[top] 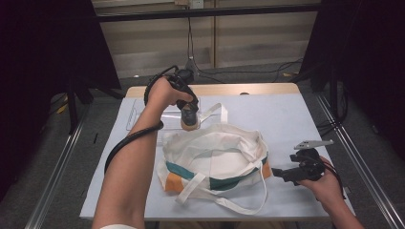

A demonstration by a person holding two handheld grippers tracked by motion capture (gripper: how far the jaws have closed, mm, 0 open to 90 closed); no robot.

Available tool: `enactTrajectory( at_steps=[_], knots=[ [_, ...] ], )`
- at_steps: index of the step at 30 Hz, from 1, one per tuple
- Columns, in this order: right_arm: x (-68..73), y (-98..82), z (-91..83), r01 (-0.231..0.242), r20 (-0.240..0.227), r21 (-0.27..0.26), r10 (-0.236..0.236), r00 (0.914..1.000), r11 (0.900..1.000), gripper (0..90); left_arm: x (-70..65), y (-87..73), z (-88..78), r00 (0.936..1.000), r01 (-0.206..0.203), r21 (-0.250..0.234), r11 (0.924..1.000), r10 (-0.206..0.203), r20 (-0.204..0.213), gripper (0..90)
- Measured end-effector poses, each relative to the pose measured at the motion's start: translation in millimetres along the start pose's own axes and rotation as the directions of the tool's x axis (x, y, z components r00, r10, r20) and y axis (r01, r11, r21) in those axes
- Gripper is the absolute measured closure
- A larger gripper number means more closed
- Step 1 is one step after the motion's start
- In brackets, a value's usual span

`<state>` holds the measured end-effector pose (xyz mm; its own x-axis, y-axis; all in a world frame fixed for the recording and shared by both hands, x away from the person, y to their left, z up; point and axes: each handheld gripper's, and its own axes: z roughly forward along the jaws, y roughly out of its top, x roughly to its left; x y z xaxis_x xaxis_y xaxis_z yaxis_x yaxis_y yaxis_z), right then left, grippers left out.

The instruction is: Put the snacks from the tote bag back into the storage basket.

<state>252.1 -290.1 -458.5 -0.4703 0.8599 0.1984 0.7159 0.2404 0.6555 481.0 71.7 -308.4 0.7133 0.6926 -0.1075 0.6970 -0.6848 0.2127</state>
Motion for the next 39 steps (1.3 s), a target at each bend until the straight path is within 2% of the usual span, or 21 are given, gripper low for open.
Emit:
enactTrajectory(
  at_steps=[13, 14, 21, 23, 25, 27, 39],
  knots=[
    [0.1, 0.1, 0.7, 0.003, -0.002, 0.001, -0.003, 1.0, 1.0, 1.9, -0.9, -0.8, 6.3, 1.0, -0.002, 0.009, 1.0, 0.002, 0.004, 29.8],
    [0.1, 0.1, 0.4, 0.001, -0.002, 0.002, -0.001, 1.0, 1.0, 1.9, -0.3, -0.7, 6.6, 0.9999, -0.013, 0.01, 0.9999, 0.012, 0.008, 29.8],
    [0.1, -0.1, 1.0, 0.006, -0.005, -0.001, -0.006, 1.0, 1.0, 1.9, -0.8, -1.2, 10.2, 0.9998, -0.021, 0.022, 0.9996, 0.021, 0.006, 29.8],
    [0.2, 0.0, 0.9, 0.004, -0.005, 0.0, -0.004, 1.0, 1.0, 1.9, -1.7, -1.6, 11.5, 1.0, -0.008, 0.019, 0.9998, 0.008, 0.004, 29.7],
    [0.4, 0.0, 0.5, 0.0, -0.001, 0.003, 0.0, 1.0, 1.0, 1.9, -0.8, -1.8, 12.4, 0.9997, -0.024, 0.025, 0.9994, 0.024, 0.006, 29.7],
    [0.1, -0.1, 0.7, 0.003, -0.001, 0.004, -0.003, 1.0, 1.0, 1.9, -0.4, -2.3, 14.0, 0.9997, -0.022, 0.027, 0.9994, 0.022, 0.011, 29.7],
    [0.3, -0.3, 1.6, 0.005, -0.005, 0.004, -0.005, 1.0, 1.0, 1.9, -0.8, -3.7, 18.7, 0.9997, -0.023, 0.039, 0.999, 0.023, 0.001, 29.7]
  ],
)
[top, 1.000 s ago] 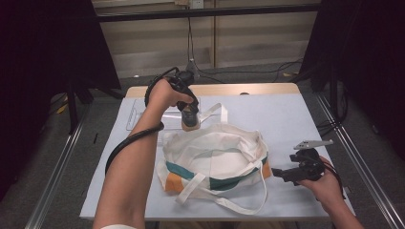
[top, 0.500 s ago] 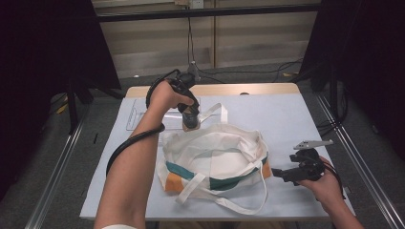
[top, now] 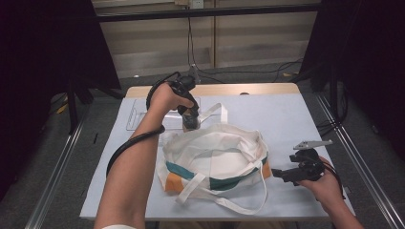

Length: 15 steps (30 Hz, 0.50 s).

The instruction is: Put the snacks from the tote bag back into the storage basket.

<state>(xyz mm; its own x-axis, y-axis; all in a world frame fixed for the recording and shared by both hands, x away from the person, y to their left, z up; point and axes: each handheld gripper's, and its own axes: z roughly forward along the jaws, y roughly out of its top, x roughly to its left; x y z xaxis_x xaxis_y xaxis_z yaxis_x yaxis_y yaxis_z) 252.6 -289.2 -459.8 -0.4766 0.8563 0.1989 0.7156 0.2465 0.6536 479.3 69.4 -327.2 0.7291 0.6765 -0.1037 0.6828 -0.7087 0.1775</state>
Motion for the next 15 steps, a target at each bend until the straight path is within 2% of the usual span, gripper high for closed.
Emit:
enactTrajectory(
  at_steps=[15],
  knots=[
    [0.0, -0.5, 0.4, 0.002, -0.001, 0.004, -0.002, 1.0, 1.0, 1.9, 0.4, -1.4, 6.0, 1.0, 0.0, 0.01, 1.0, 0.0, 0.0, 29.7]
  ],
)
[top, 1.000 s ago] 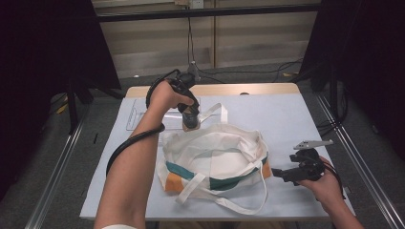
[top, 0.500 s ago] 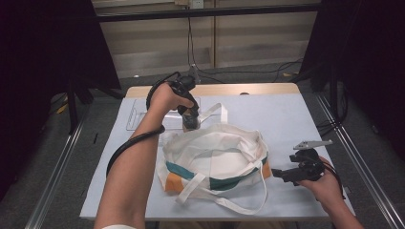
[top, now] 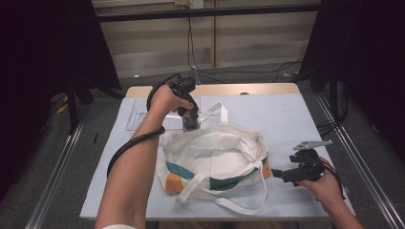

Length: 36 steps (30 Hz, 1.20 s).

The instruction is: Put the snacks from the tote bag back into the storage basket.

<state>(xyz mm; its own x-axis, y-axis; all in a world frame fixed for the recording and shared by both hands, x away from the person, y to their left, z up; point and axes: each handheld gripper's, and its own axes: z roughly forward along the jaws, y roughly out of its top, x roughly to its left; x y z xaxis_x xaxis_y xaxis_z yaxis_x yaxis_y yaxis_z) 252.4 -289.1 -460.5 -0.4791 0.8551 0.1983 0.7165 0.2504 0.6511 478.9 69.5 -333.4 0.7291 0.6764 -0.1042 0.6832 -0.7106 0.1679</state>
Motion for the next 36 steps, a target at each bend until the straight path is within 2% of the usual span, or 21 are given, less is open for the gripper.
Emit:
enactTrajectory(
  at_steps=[5, 10, 11, 14, 15, 28, 29, 36],
  knots=[
    [0.5, 0.2, 0.1, -0.004, -0.002, -0.002, 0.004, 1.0, 1.0, 1.9, 0.1, 0.2, 1.8, 0.9999, -0.015, 0.003, 0.9999, 0.015, 0.003, 29.7],
    [0.3, 0.2, 0.0, -0.003, -0.001, -0.002, 0.003, 1.0, 1.0, 1.9, 0.3, -0.7, 3.7, 0.9999, -0.011, 0.006, 0.9999, 0.011, 0.001, 29.7],
    [0.1, 0.0, 0.0, 0.0, 0.0, 0.0, 0.0, 1.0, 1.0, 1.9, 0.2, -1.1, 4.6, 1.0, 0.0, 0.004, 1.0, 0.0, 0.002, 29.7],
    [0.1, 0.1, 0.2, -0.003, -0.002, -0.001, 0.003, 1.0, 1.0, 1.9, 1.5, -1.0, 6.0, 0.9998, -0.02, 0.014, 0.9997, 0.02, 0.003, 29.7],
    [0.1, 0.1, 0.2, -0.004, -0.002, -0.001, 0.004, 1.0, 1.0, 1.9, 0.7, -1.3, 6.9, 0.9999, -0.01, 0.012, 0.9999, 0.01, -0.001, 29.7],
    [0.5, 0.1, 0.4, -0.002, -0.005, 0.001, 0.002, 1.0, 1.0, 1.9, 1.5, -2.5, 12.2, 0.9999, -0.011, 0.015, 0.9998, 0.011, -0.001, 29.7],
    [0.4, 0.0, 0.4, -0.003, -0.005, 0.002, 0.003, 1.0, 1.0, 1.9, 2.0, -2.5, 12.5, 0.9997, -0.023, 0.021, 0.9995, 0.023, 0.002, 29.7],
    [0.6, 0.0, 0.8, -0.002, -0.005, 0.0, 0.002, 1.0, 1.0, 1.9, 1.9, -2.3, 14.6, 0.9997, -0.025, 0.018, 0.9995, 0.025, 0.004, 29.7]
  ],
)
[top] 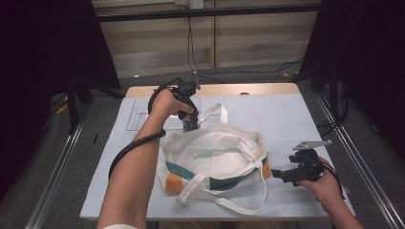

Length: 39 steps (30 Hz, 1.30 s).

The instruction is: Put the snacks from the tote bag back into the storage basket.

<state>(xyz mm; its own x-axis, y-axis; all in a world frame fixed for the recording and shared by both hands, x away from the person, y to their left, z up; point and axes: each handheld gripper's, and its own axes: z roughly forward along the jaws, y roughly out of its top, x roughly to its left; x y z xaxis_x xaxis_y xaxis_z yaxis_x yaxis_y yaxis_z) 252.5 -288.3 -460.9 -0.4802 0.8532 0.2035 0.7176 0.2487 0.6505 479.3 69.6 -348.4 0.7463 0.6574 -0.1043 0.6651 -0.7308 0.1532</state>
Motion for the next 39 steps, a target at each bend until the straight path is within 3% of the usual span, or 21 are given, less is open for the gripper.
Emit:
enactTrajectory(
  at_steps=[39],
  knots=[
    [0.8, 0.1, 0.8, 0.002, -0.002, 0.006, -0.002, 1.0, 1.0, 1.9, 3.2, -2.4, 8.8, 0.9999, -0.013, -0.013, 0.9998, 0.013, 0.008, 29.4]
  ],
)
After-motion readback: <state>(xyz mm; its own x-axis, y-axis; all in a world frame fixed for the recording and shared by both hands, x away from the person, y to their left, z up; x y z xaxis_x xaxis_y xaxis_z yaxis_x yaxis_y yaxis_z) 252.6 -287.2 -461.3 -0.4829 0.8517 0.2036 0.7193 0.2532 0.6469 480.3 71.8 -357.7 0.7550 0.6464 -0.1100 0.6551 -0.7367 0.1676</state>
